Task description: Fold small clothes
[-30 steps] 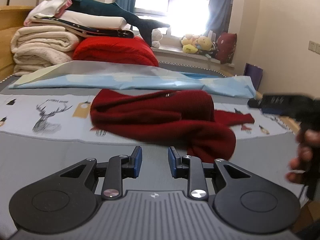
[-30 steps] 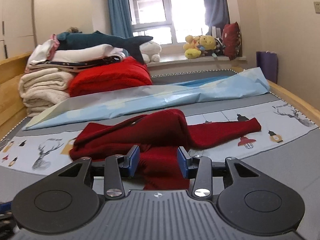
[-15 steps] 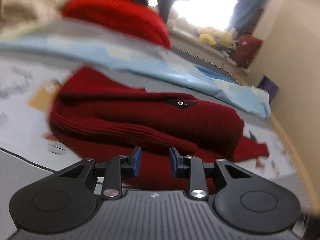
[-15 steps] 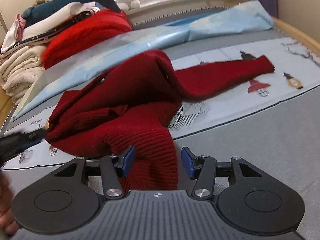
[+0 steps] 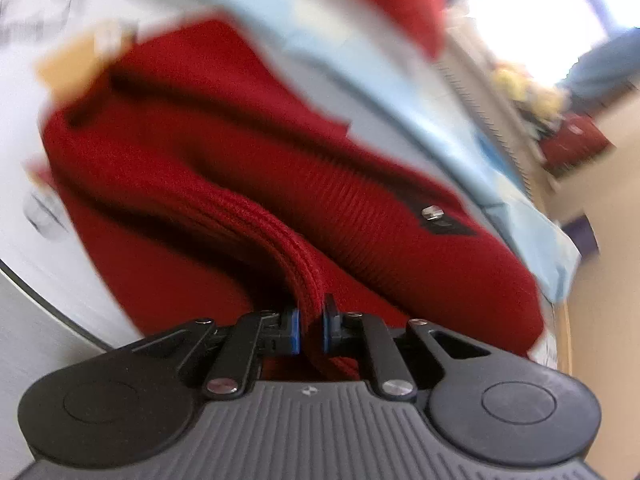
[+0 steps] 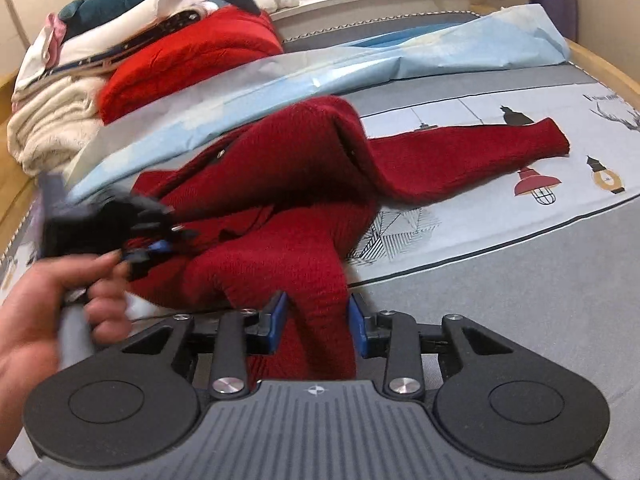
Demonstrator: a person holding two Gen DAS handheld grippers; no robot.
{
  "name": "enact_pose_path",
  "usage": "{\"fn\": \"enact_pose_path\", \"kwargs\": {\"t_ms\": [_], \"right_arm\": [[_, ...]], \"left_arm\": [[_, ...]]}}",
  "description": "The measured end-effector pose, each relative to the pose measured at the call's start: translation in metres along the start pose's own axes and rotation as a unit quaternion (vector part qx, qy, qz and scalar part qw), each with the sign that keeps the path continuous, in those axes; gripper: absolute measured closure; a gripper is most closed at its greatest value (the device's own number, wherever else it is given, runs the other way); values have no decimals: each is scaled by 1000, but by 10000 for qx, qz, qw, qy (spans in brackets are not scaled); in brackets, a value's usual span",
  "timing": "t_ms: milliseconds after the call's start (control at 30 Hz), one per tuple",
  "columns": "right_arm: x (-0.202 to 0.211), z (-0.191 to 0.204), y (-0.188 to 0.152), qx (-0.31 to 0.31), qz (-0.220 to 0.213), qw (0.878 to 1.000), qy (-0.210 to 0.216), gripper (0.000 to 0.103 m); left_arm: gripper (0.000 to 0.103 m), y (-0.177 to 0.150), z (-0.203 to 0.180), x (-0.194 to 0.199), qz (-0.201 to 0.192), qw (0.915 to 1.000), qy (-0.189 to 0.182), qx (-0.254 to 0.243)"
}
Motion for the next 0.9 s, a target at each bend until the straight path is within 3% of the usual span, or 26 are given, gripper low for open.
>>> {"fn": "enact_pose_path", "kwargs": {"t_ms": [67, 167, 233, 333, 400, 567, 700, 833, 900], "right_arm": [[5, -6, 5, -133, -117, 9998, -27, 67], [12, -14, 12, -356, -258, 9990, -80, 66], [17, -17, 15, -536, -361, 9979, -70, 64], [19, -20, 15, -634, -462, 9968, -175, 63], [18, -20, 13, -669, -462, 9965, -213, 63], [0, -21, -2, -828, -131, 9959, -347, 58], [-31, -19, -31, -917, 572, 9931, -448, 57], [-59, -10, -60, -828, 1188, 9879, -550, 57], [-66, -4, -69, -707, 1278, 9875, -591, 59]], "left_arm": [[93, 5, 9, 46, -272, 9976, -64, -633], [94, 12, 50, 115, -491, 9900, 158, -1313], [94, 12, 93, 151, -412, 9883, 460, -1397], [94, 6, 168, 187, -171, 9892, 963, -1088], [94, -6, 201, 205, -13, 9842, 1402, -1080], [93, -32, 247, 204, 609, 9793, 1573, -1122], [92, -32, 259, 197, 773, 9845, 1333, -841], [92, -30, 263, 185, 959, 9826, 1314, -896], [92, -30, 264, 180, 988, 9812, 1347, -967]]}}
Point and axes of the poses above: each gripper's, at about its wrist camera, not at the fingertips, and x roughly against the way its jaws point, z to its left, y to its top, the point moved 9 cm from there along -x, roughly the way its jaws point
